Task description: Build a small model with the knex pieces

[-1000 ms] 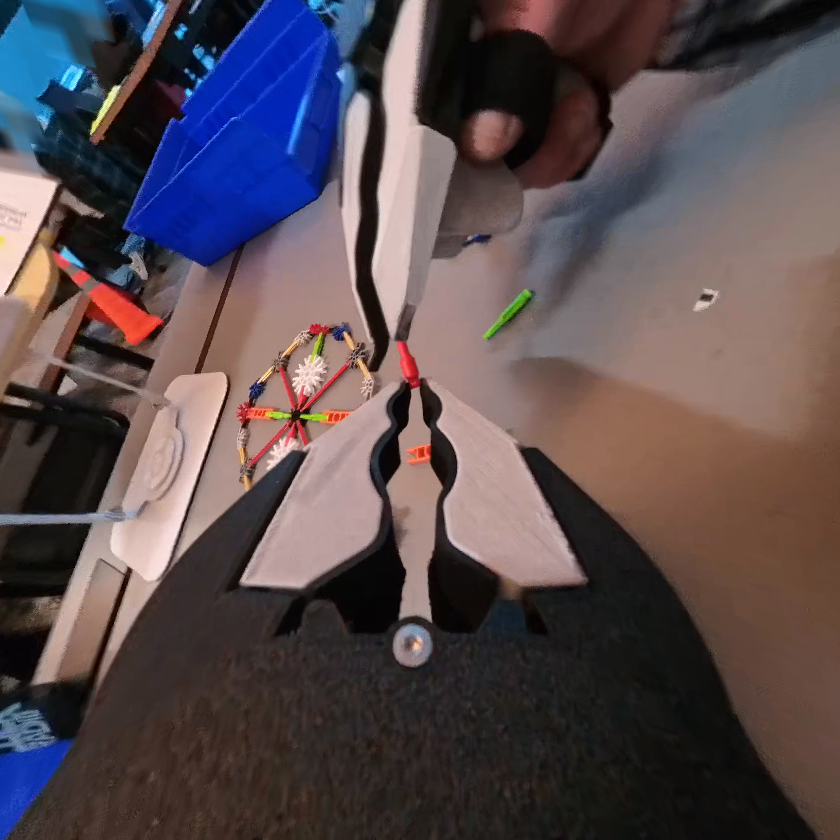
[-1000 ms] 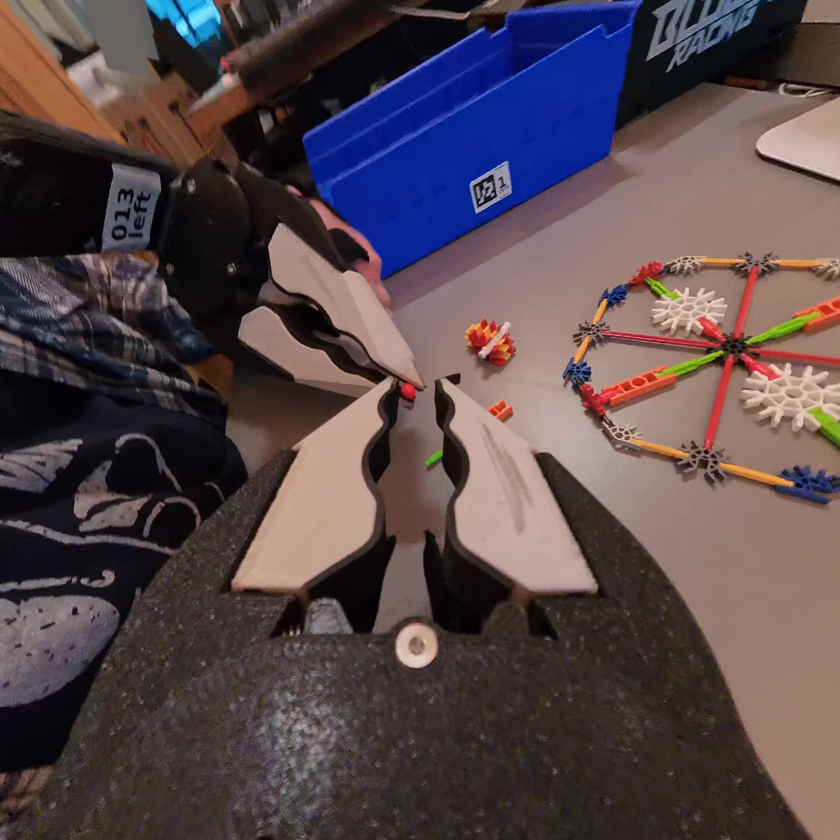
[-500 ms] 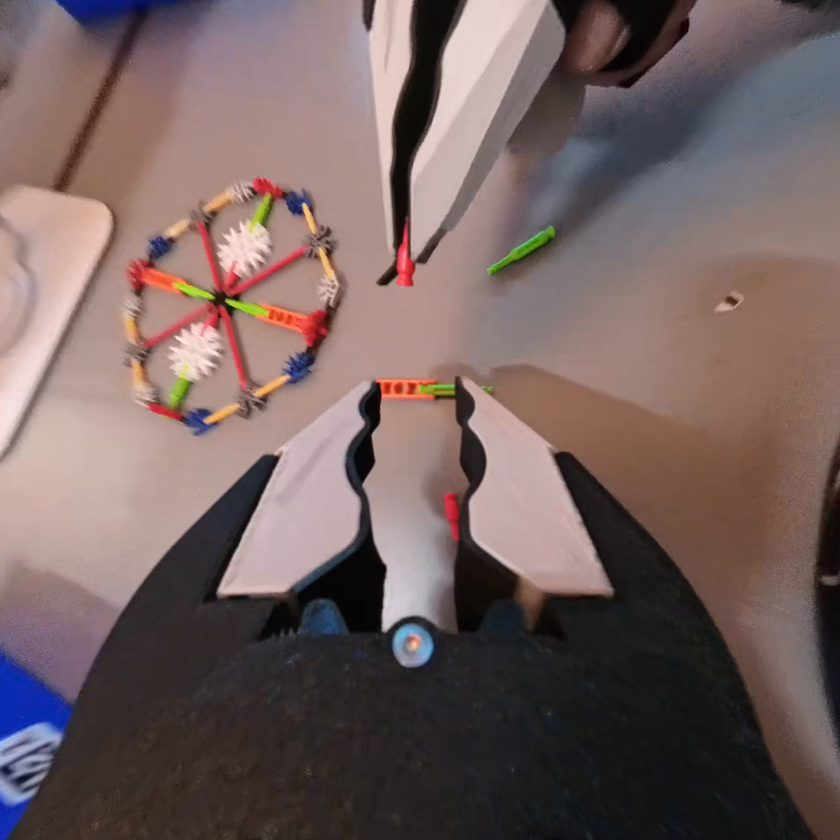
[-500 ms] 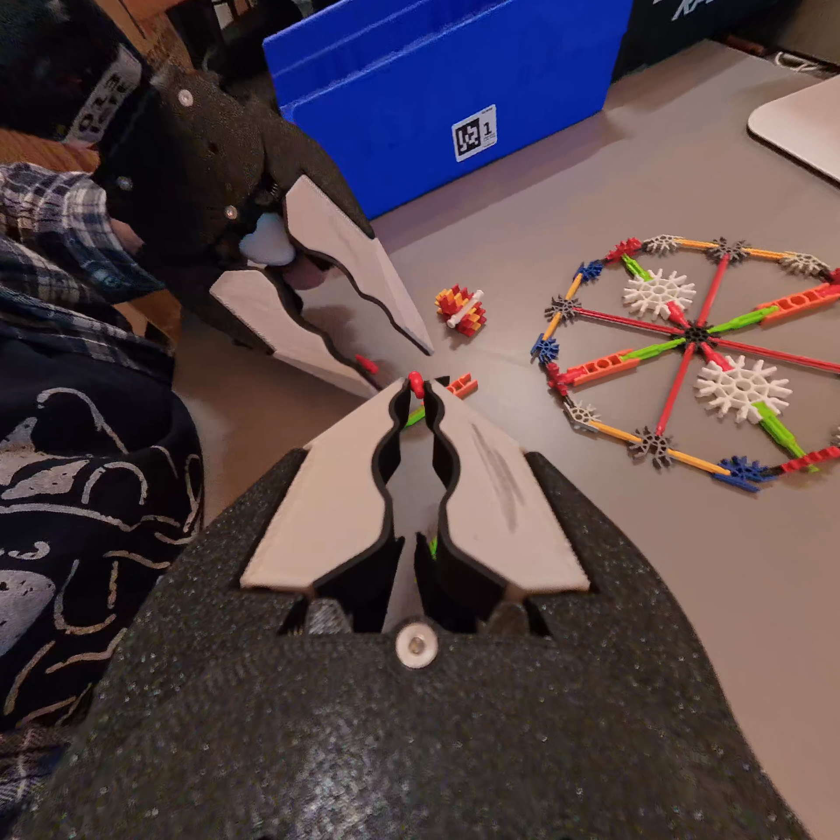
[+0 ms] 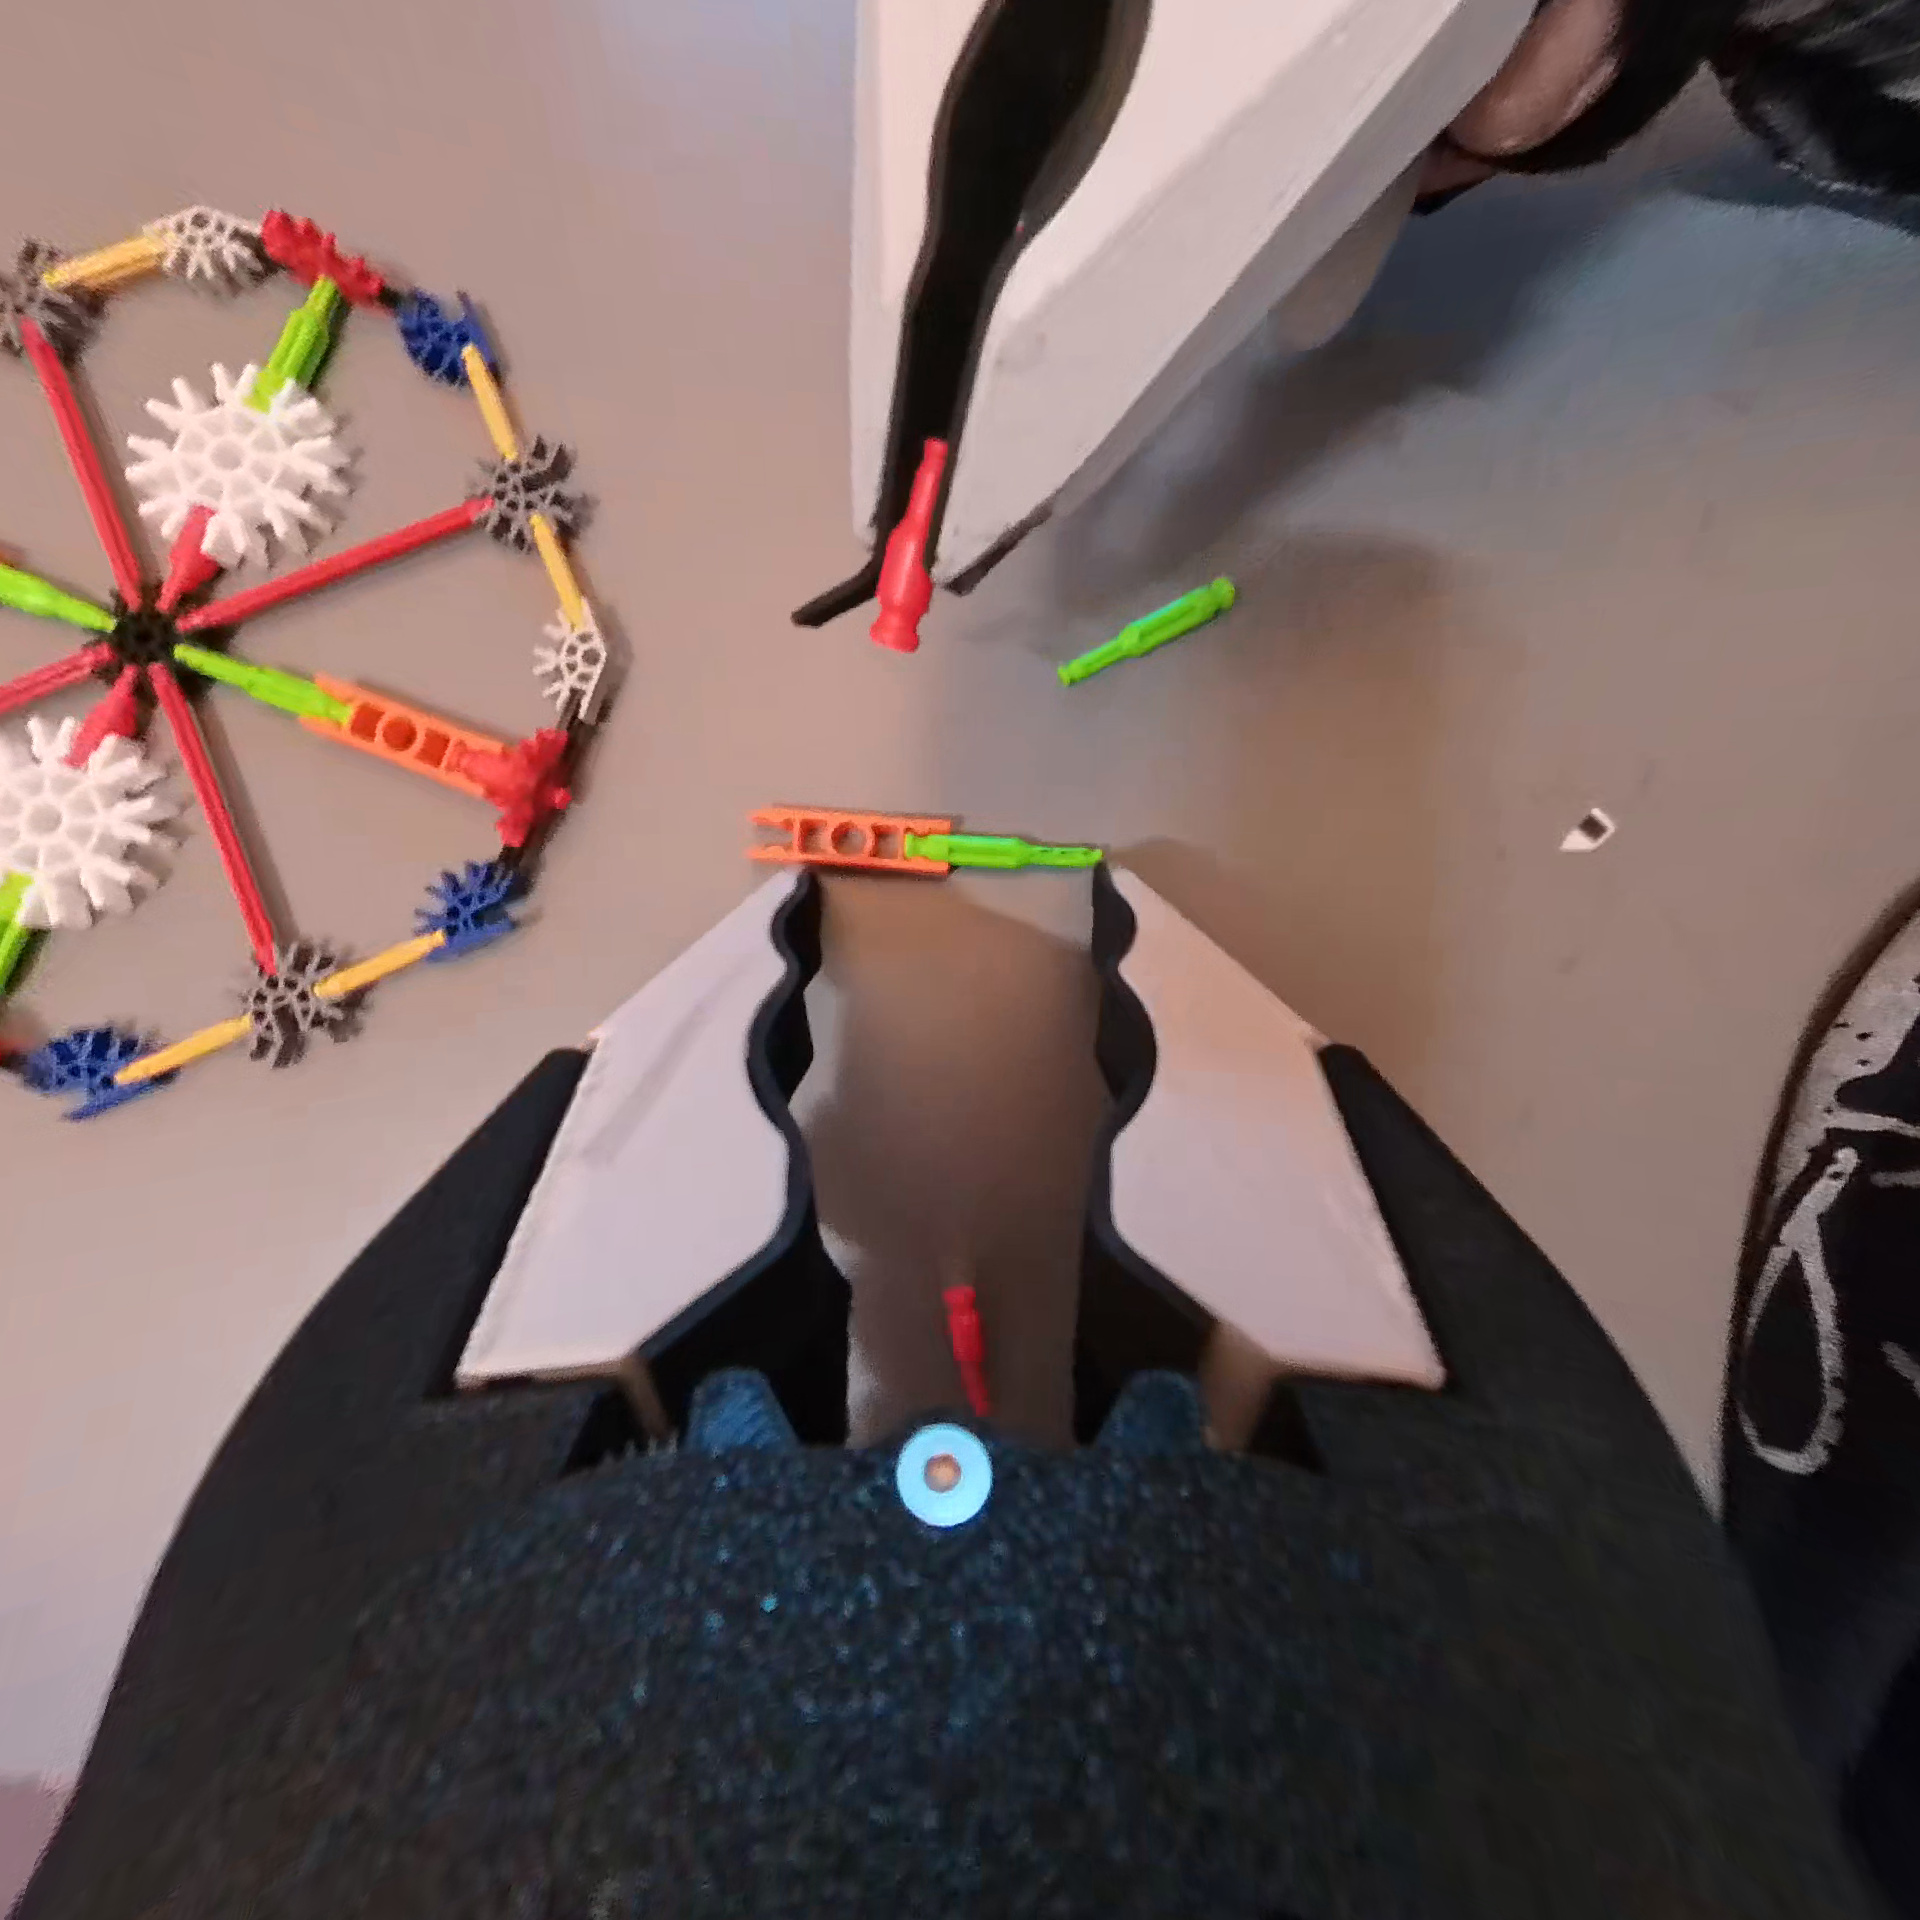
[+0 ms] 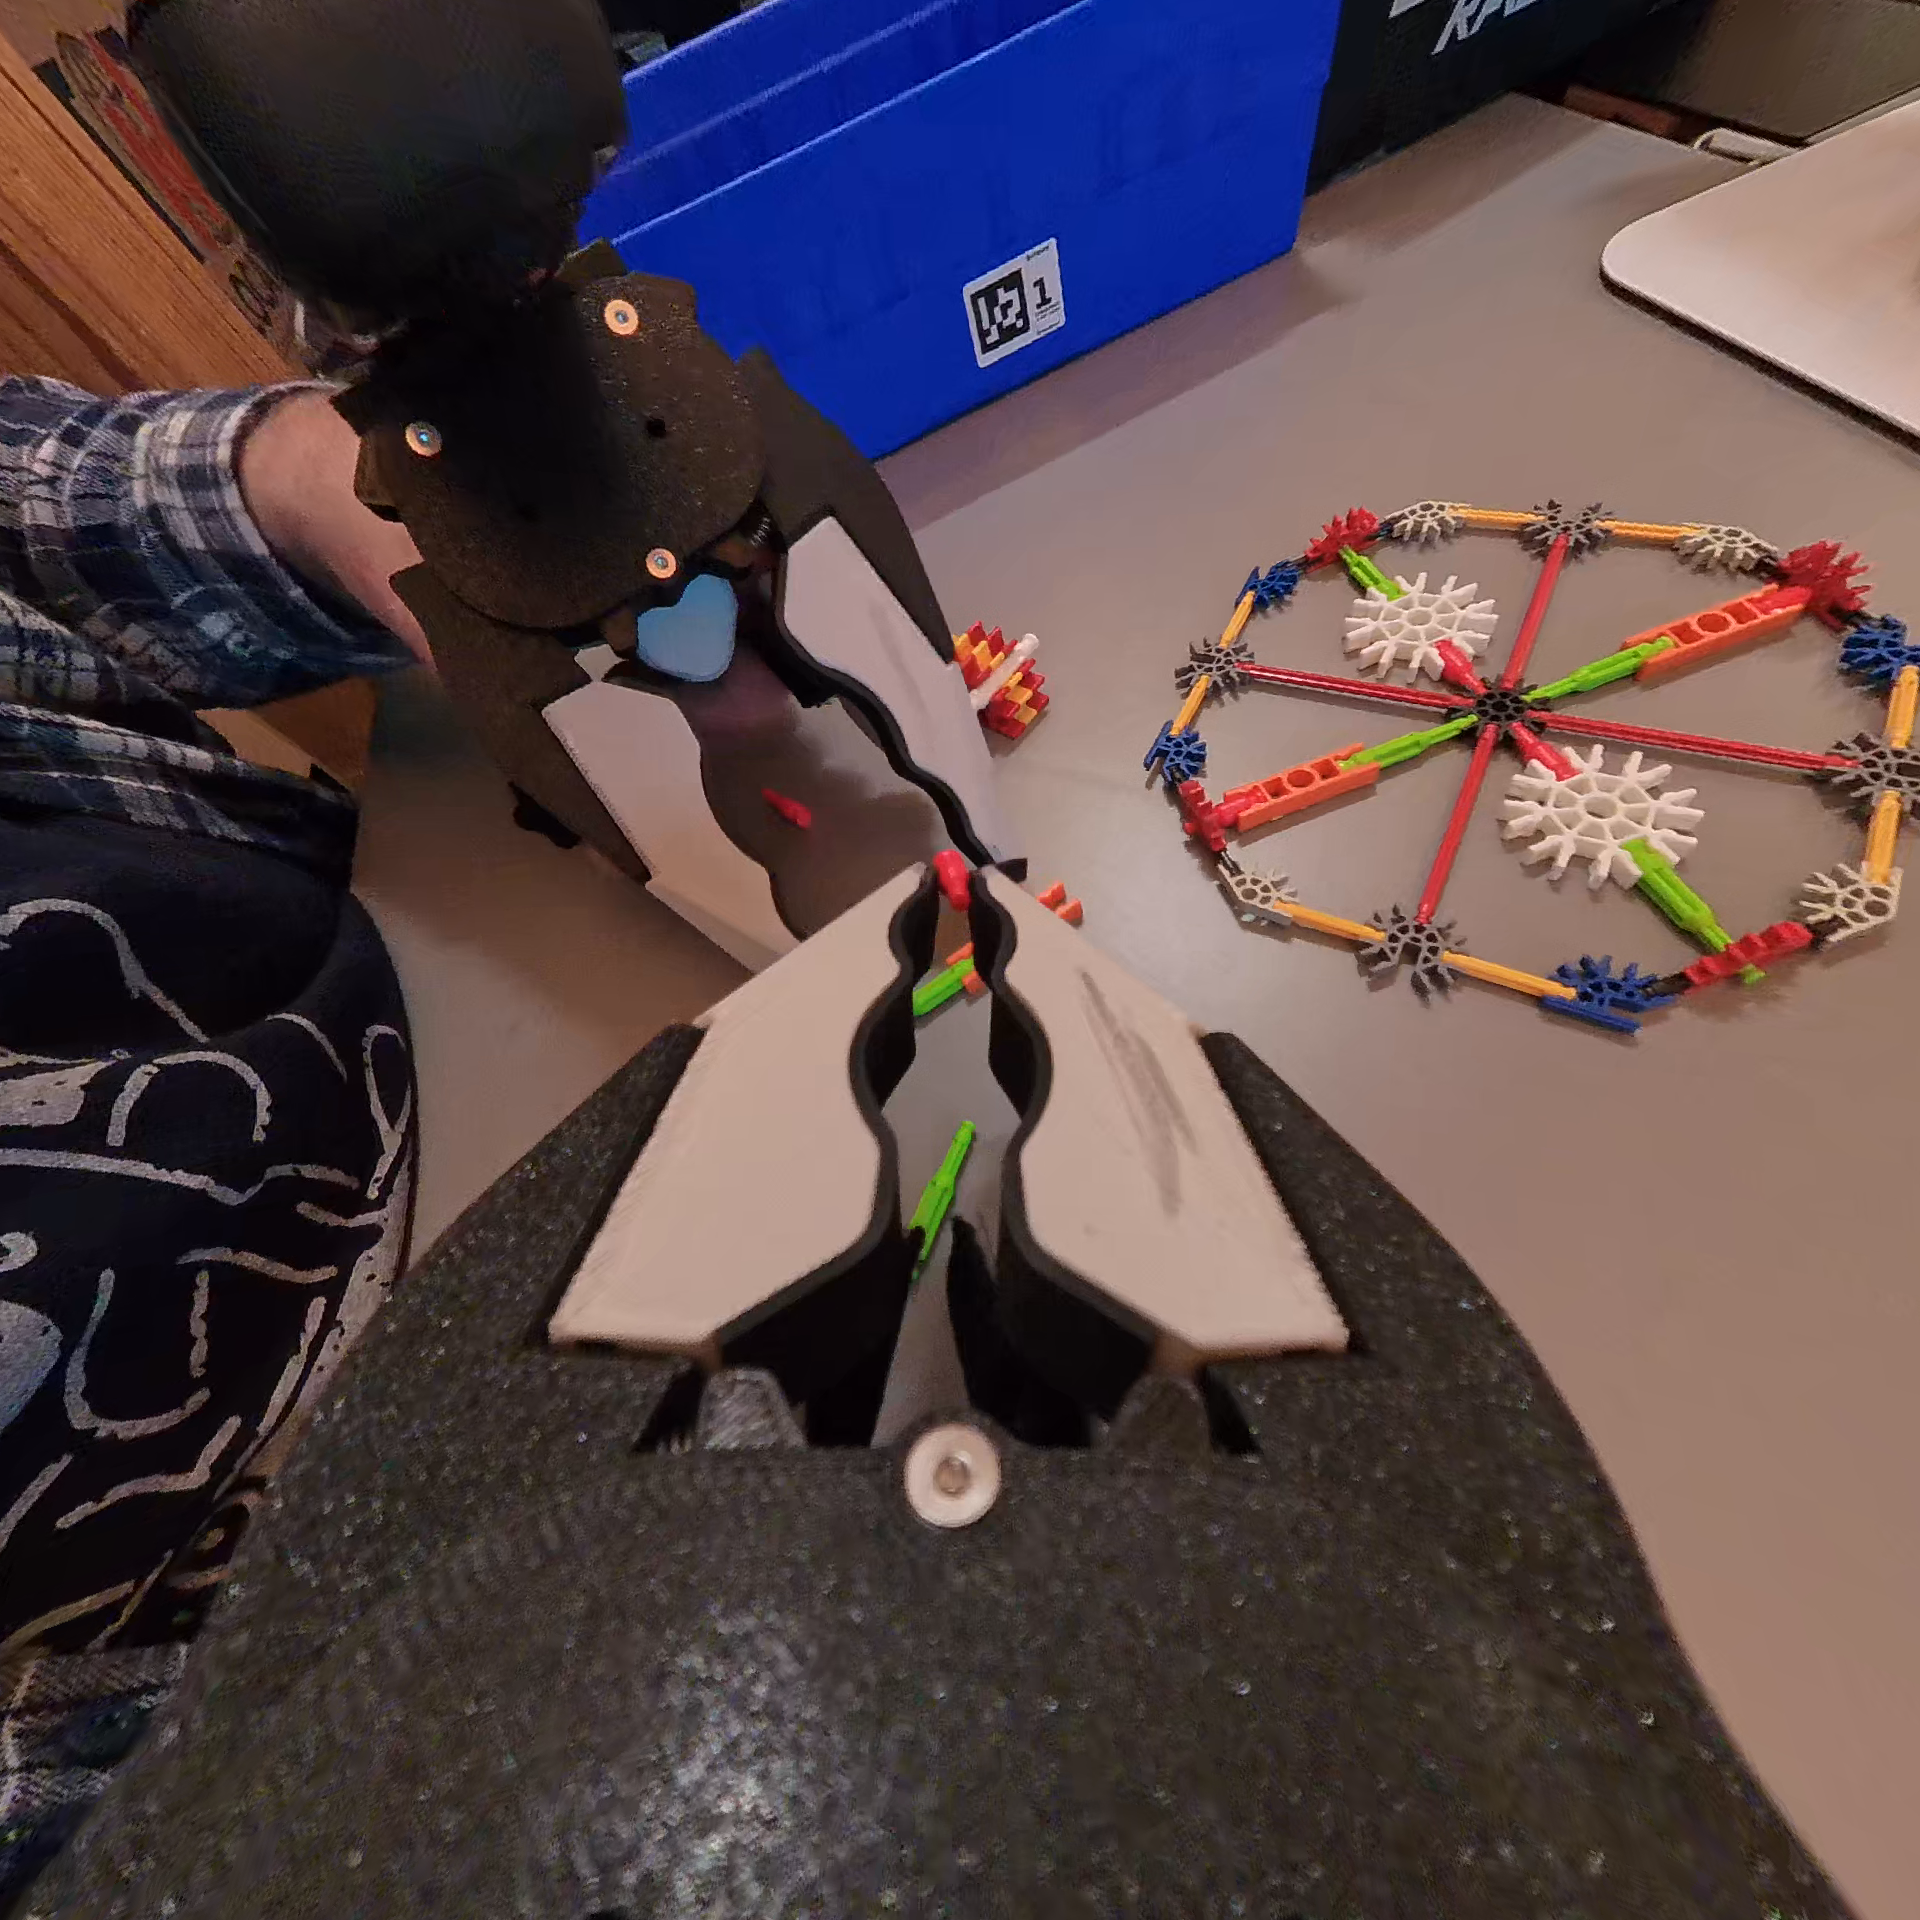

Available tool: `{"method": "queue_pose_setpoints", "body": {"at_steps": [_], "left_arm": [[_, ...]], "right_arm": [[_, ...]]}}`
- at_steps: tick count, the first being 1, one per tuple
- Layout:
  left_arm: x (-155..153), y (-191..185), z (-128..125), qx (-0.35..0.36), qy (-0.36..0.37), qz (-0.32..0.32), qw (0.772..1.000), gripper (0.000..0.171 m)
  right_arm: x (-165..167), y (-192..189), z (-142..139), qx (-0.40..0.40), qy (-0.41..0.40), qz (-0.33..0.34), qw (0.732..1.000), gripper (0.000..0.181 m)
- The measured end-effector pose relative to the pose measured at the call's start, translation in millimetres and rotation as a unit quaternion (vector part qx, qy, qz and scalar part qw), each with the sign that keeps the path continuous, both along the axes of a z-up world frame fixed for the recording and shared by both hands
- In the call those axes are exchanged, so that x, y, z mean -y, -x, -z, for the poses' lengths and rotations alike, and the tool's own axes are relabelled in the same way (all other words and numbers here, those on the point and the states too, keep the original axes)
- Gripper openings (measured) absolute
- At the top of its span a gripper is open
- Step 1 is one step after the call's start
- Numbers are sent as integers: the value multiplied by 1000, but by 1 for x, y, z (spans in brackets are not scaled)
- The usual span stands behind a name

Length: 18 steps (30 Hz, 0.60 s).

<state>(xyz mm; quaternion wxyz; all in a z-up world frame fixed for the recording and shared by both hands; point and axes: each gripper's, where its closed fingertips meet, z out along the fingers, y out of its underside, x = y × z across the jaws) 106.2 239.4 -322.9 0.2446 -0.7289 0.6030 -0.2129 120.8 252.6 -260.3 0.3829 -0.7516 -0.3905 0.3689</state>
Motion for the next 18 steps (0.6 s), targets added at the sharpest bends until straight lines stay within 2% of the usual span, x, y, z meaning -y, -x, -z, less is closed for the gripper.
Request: {"method": "queue_pose_setpoints", "body": {"at_steps": [6, 10, 12, 14, 18], "left_arm": [[-7, -12, -6, 9, 17, -11, 1000, 51], [-14, -14, -1, -14, -21, -11, 1000, 38], [-9, -14, 2, -19, -23, 6, 1000, 18], [0, -15, 2, -23, -33, 44, 998, 10], [4, -7, 2, -40, -77, 107, 990, 9]], "right_arm": [[-5, -13, 3, 4, 6, 20, 1000, 4], [-7, -17, 8, 13, 10, 26, 1000, 4], [-6, -17, 11, 17, 12, 24, 999, 4], [-5, -16, 14, 21, 18, 20, 999, 4], [3, -11, 19, 32, 35, -1, 999, 4]]}}
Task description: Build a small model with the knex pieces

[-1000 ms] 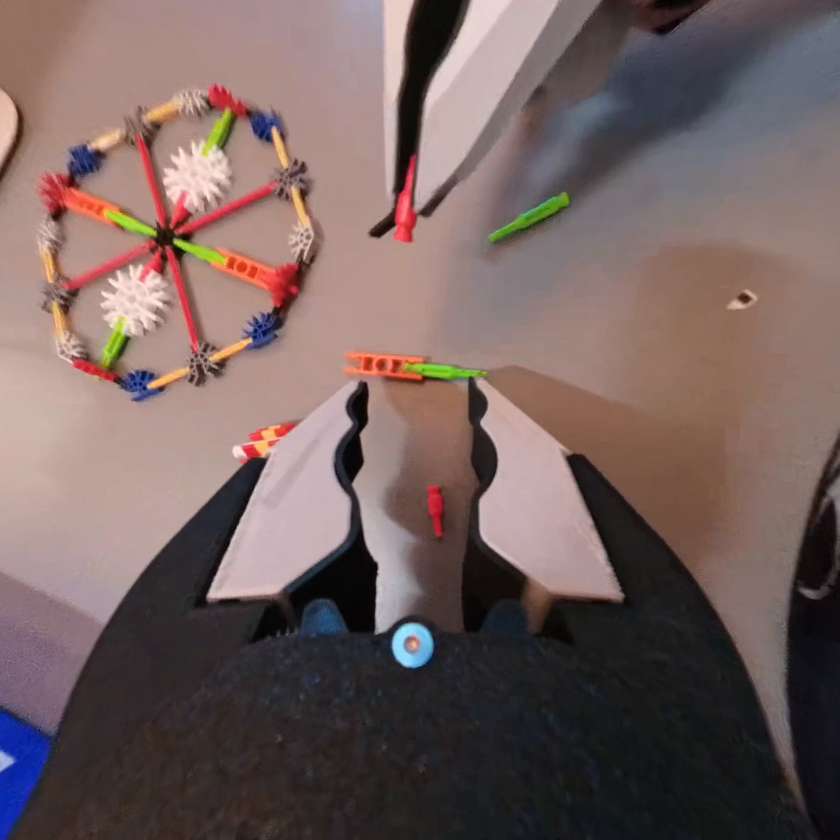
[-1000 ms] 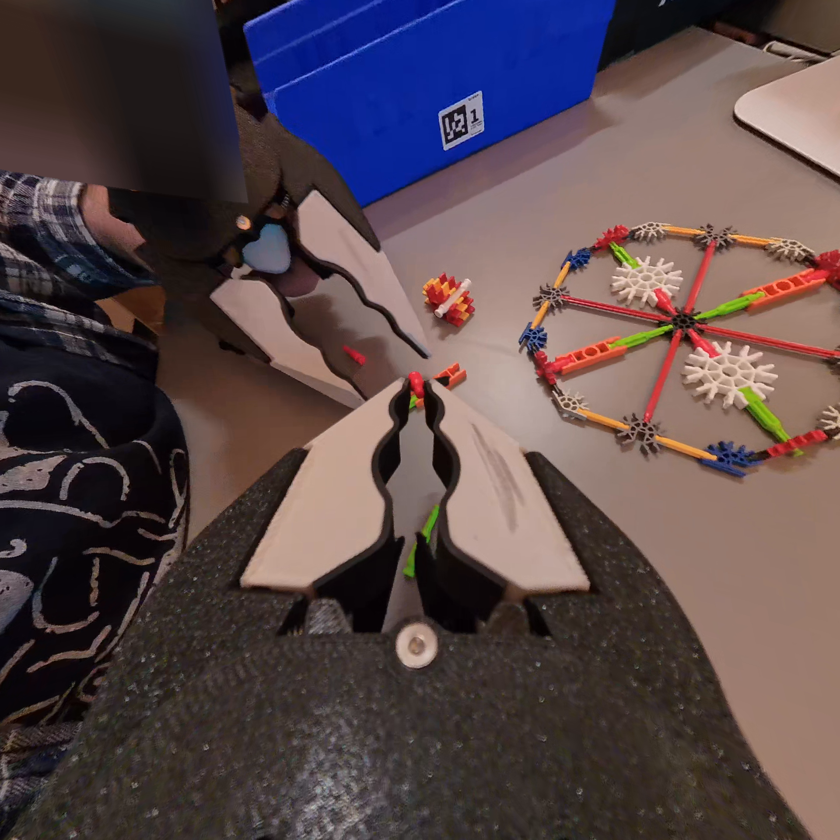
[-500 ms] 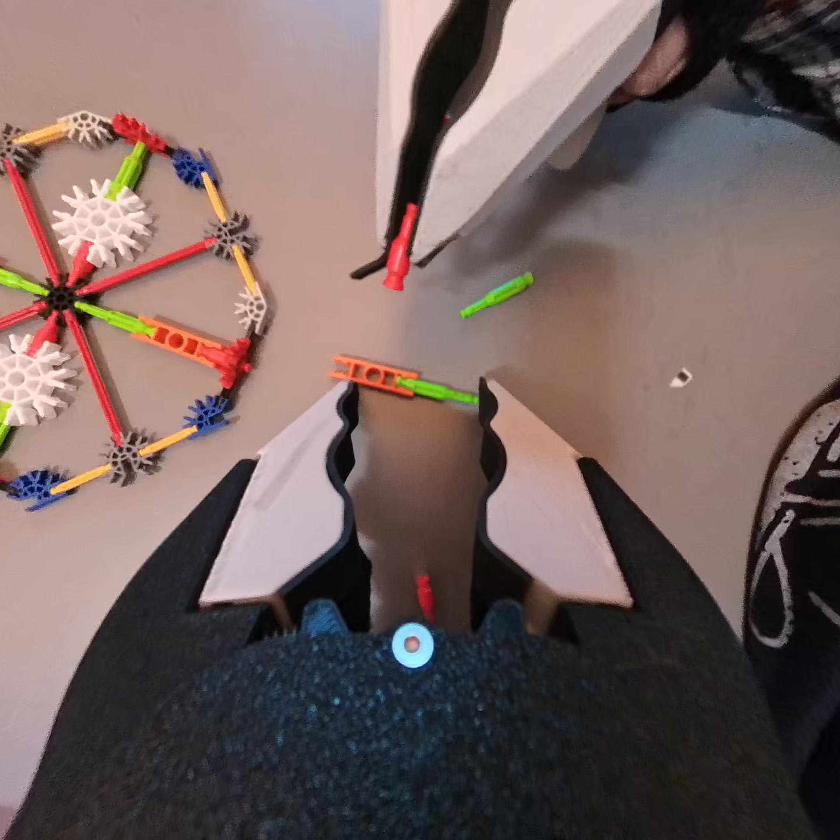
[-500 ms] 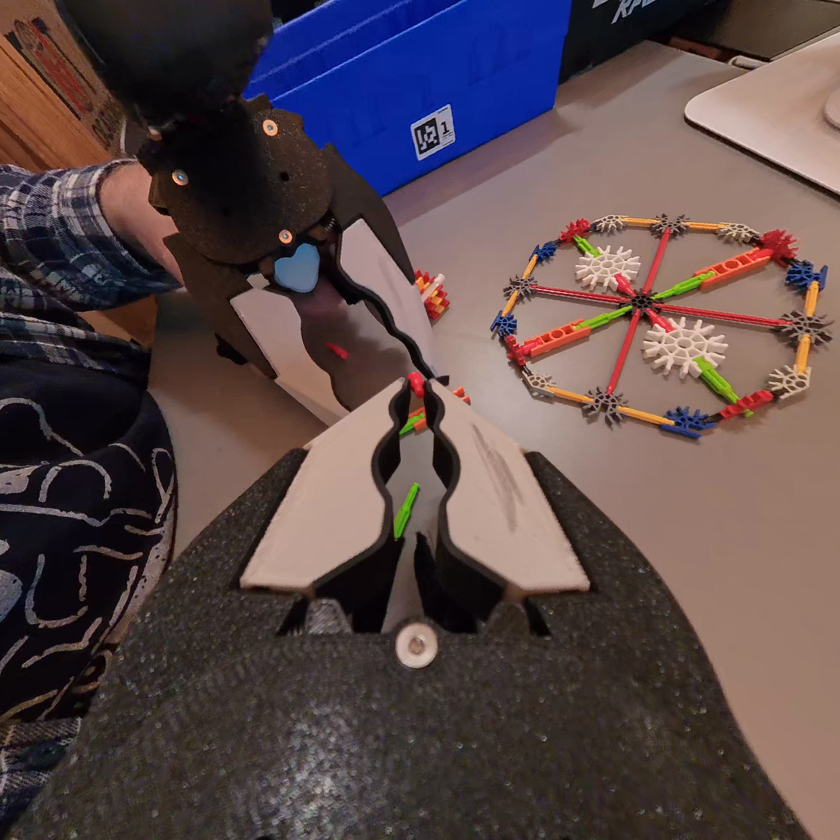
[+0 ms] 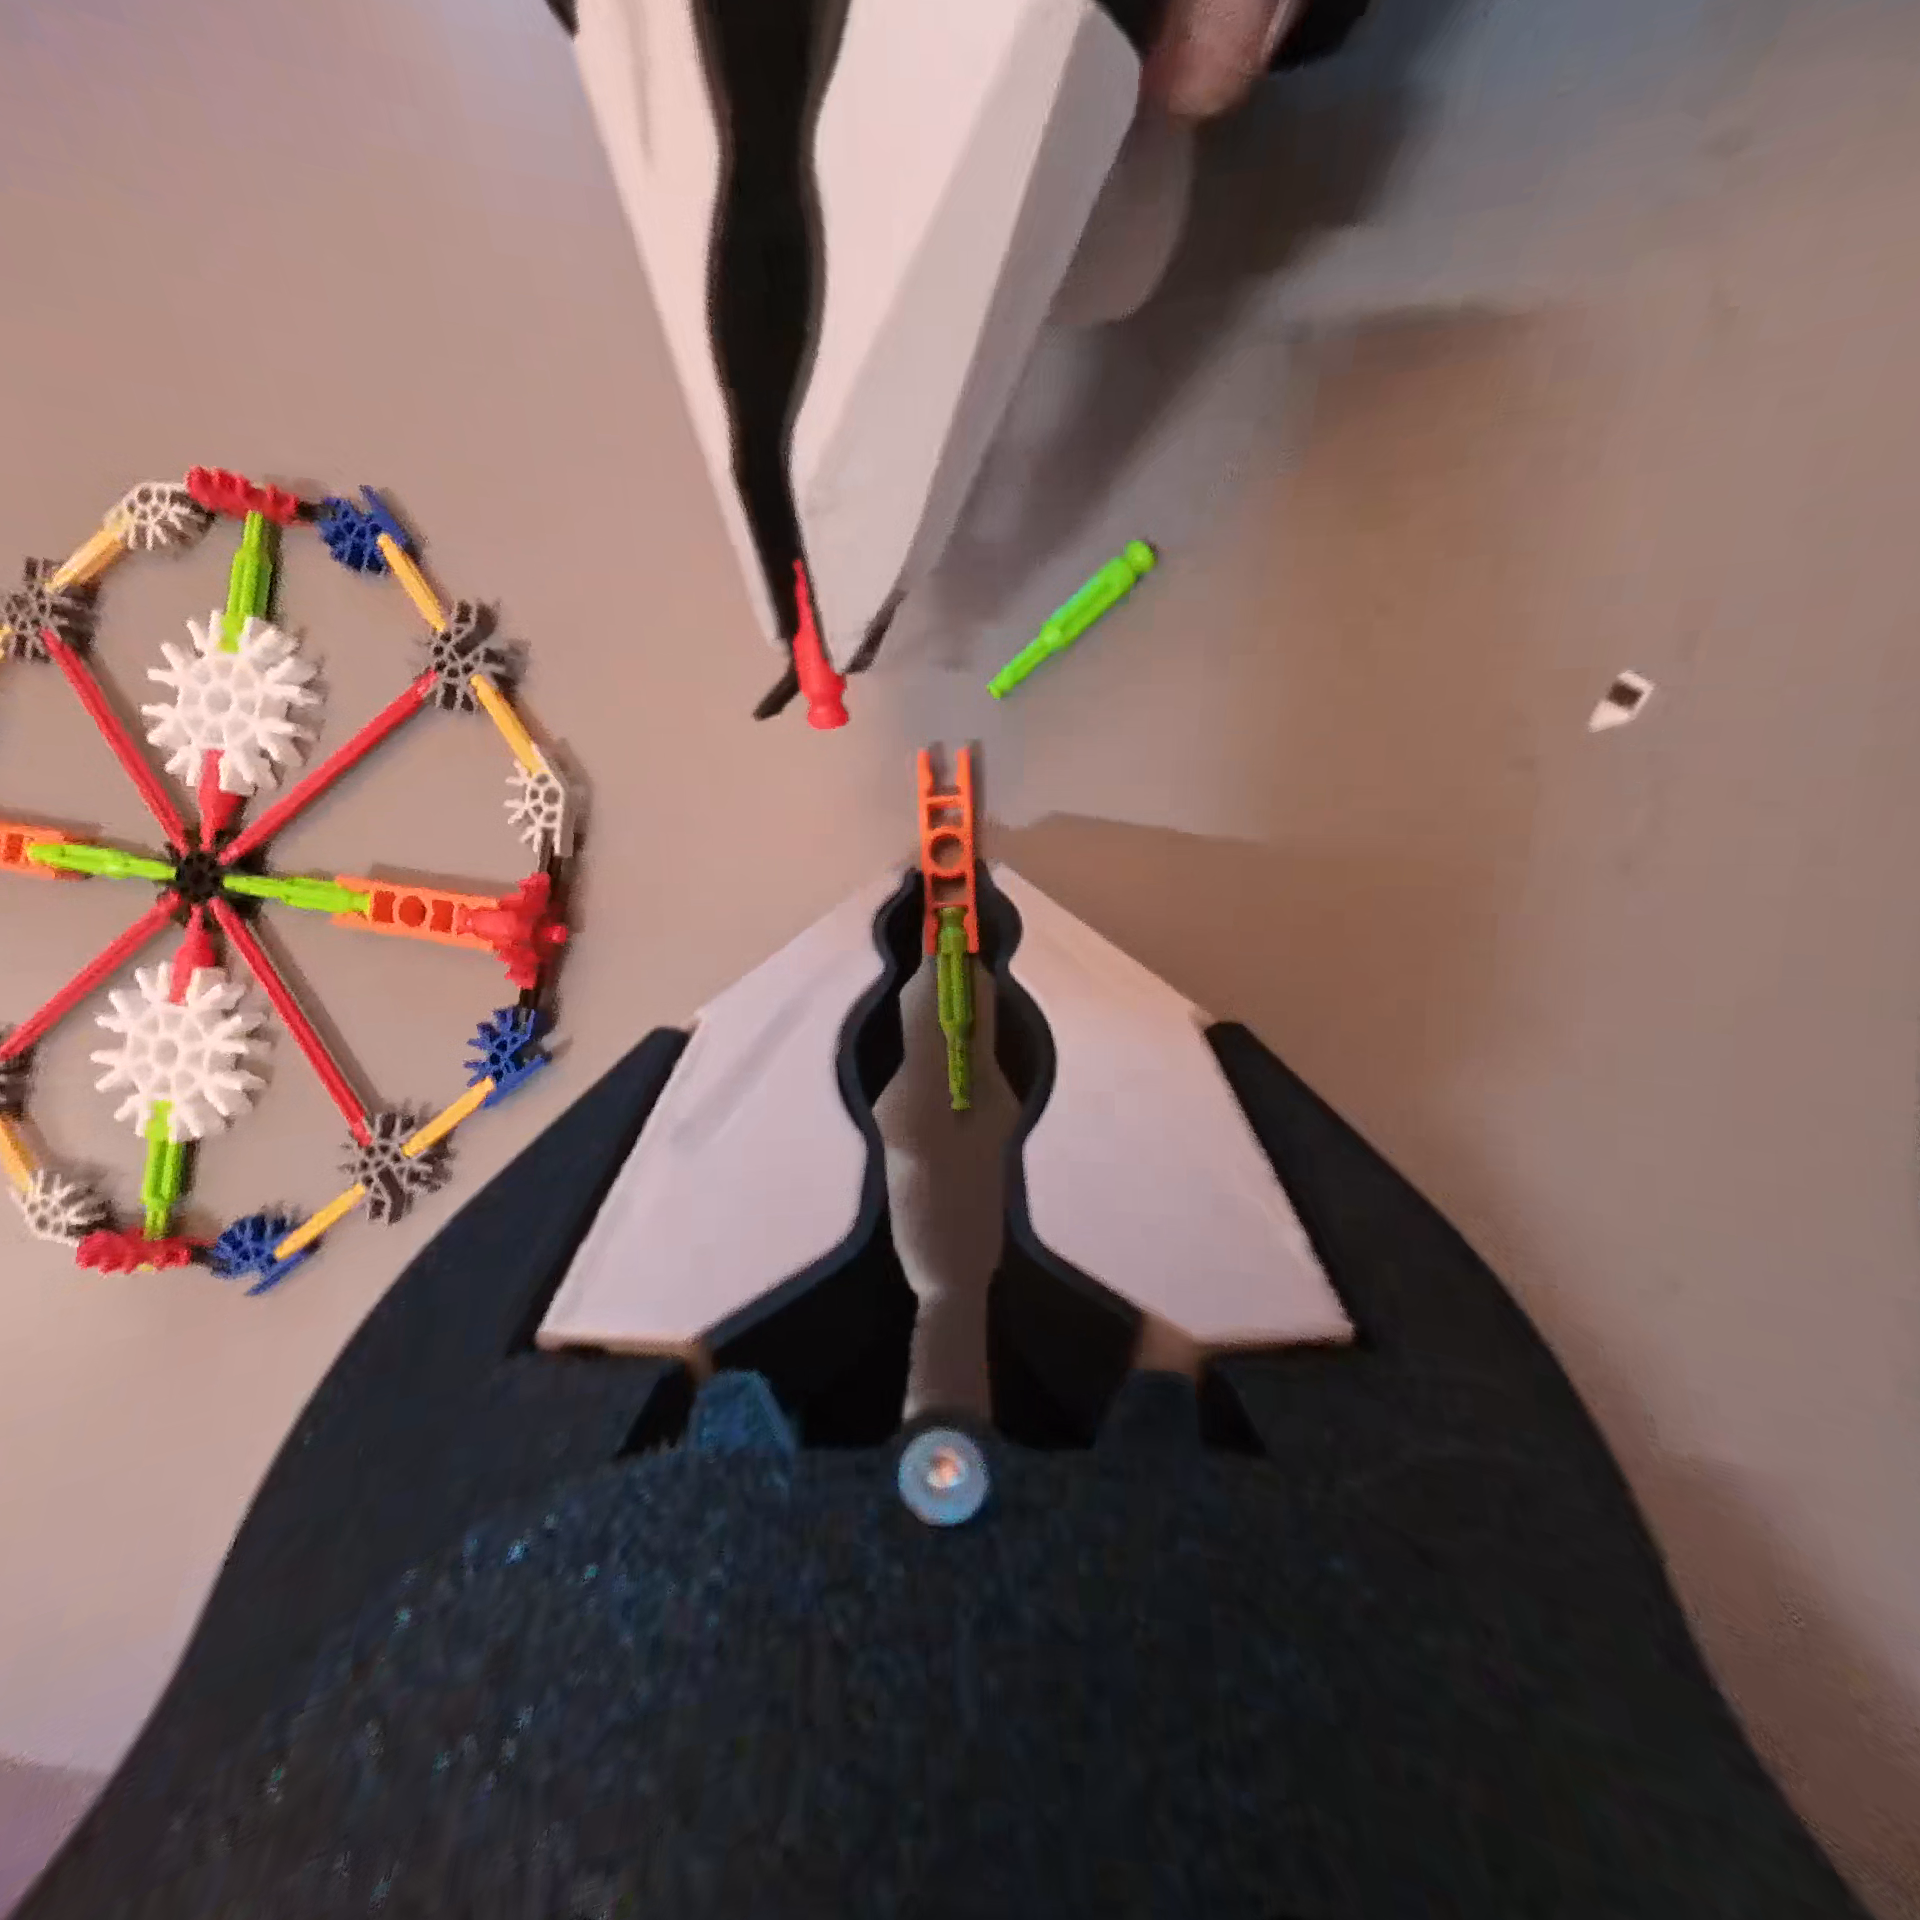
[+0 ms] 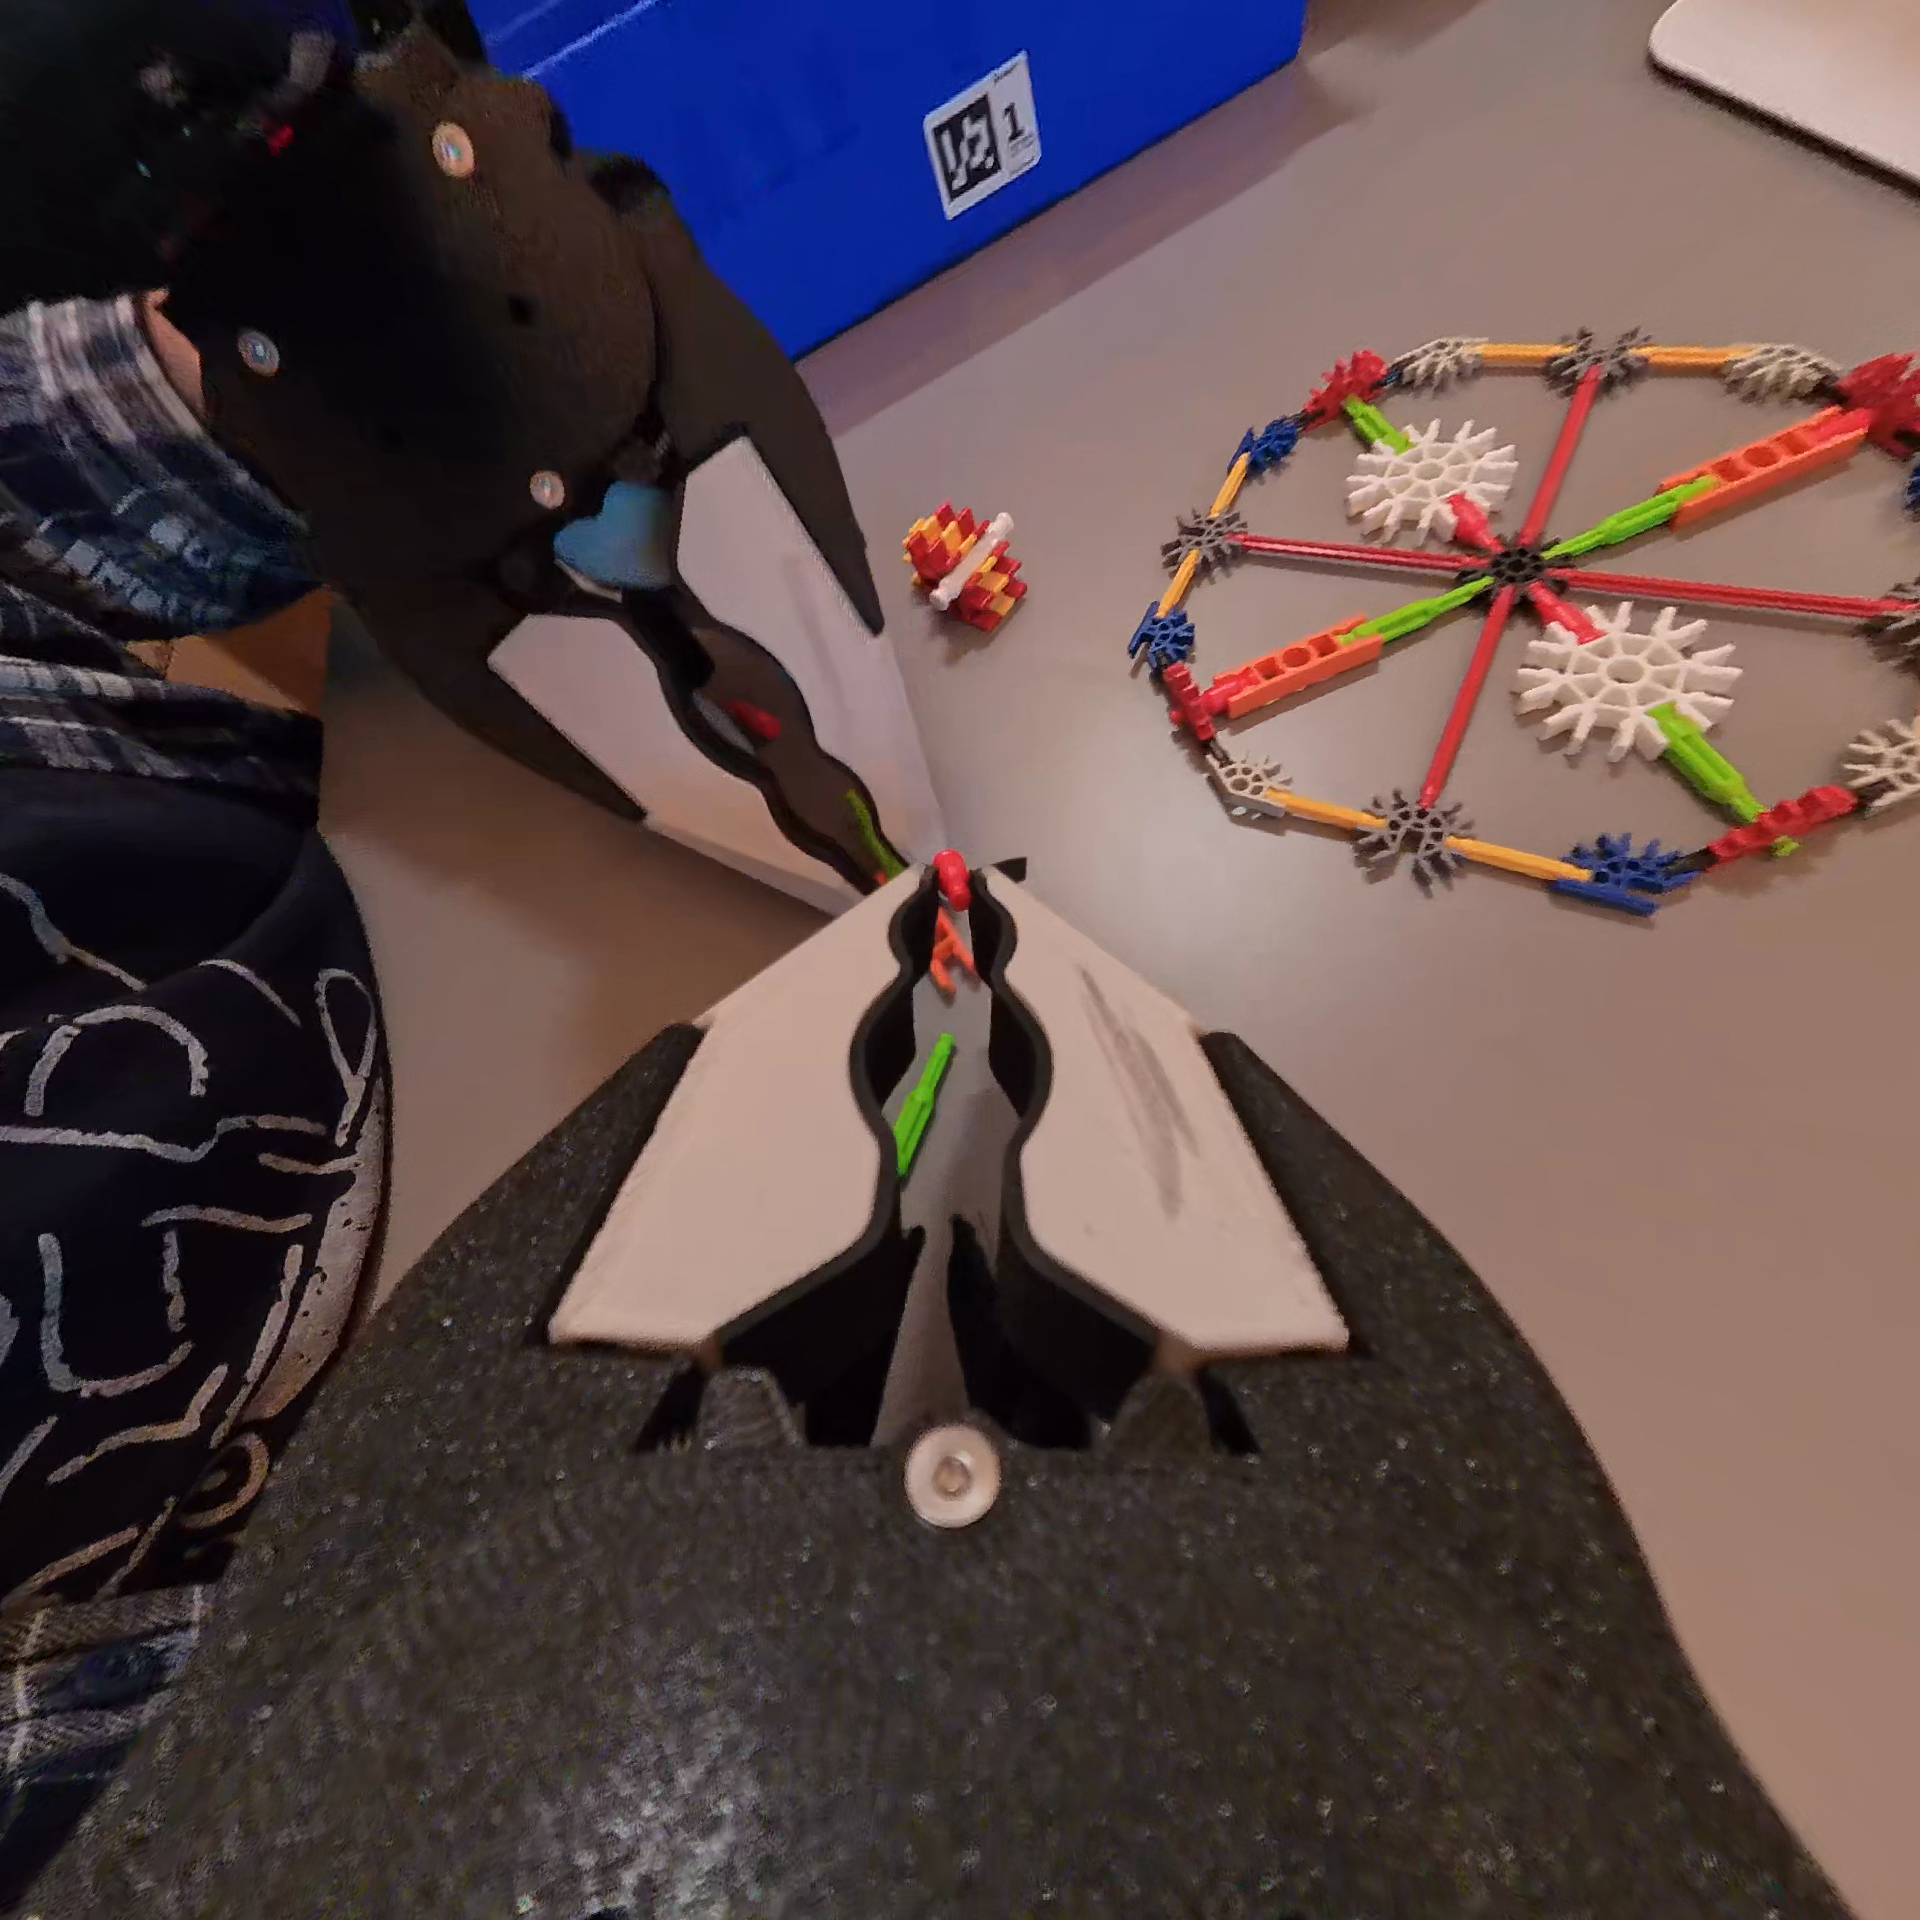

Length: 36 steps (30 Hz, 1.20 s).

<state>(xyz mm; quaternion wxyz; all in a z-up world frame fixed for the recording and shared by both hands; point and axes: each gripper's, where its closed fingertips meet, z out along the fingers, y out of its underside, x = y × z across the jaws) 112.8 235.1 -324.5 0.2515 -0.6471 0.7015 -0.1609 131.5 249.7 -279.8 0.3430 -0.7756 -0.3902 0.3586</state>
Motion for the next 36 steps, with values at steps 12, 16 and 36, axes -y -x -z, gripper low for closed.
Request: {"method": "queue_pose_setpoints", "body": {"at_steps": [12, 16, 36], "left_arm": [[-1, 17, 0, -8, -10, 30, 999, 8], [-1, 16, 0, 0, -2, 27, 1000, 9], [-1, 16, 0, 6, 5, 32, 999, 9]], "right_arm": [[13, 18, 21, 49, 13, -27, 998, 4], [11, 17, 32, 81, 9, -20, 996, 4], [11, 18, 28, 148, -56, -47, 986, 7]]}}
